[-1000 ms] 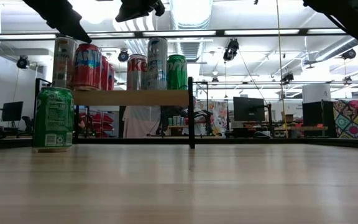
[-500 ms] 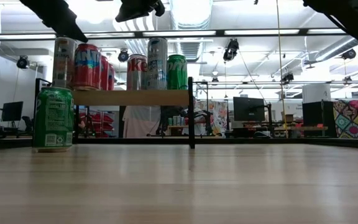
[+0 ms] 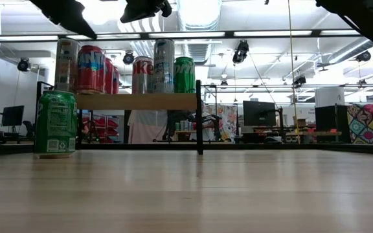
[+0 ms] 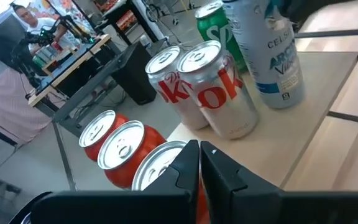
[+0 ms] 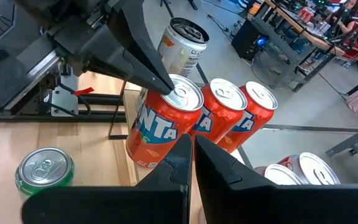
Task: Place canned beverage on shelf
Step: Put the red soda can aligned with the other red soda cans on the shelf, then adjust the white and blue soda can on the shelf
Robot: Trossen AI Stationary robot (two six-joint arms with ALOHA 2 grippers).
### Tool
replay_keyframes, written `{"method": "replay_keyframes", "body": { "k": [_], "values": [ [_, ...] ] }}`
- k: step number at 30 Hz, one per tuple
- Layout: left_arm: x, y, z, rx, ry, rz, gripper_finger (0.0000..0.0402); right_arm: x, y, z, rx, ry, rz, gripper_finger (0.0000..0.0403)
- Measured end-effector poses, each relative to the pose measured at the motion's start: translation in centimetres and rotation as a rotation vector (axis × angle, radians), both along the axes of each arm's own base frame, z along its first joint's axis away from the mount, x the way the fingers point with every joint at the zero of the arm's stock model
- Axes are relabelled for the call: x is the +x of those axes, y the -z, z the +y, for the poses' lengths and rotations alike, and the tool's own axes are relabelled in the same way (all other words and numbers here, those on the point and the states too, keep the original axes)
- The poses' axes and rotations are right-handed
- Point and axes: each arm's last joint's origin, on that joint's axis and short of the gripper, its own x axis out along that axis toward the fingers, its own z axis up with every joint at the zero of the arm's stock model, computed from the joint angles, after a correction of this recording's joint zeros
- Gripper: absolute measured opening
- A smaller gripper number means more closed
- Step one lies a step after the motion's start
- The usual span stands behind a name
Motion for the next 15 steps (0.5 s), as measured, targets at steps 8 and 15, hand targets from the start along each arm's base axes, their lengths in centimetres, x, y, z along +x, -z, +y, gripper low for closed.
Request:
{"method": "replay_keyframes", "body": {
  "k": [8,15],
  "values": [
    [0.5,0.2,0.0,0.011,0.003,0.037,0.0,0.0,0.0,0.0,-0.005,-0.002,0.007,0.0009],
    [-0.2,-4.1,-1.4,-0.067,0.197,-0.126,0.0,-1.7,-2.0,1.2,-0.006,-0.025,0.012,0.0009]
  ]
}}
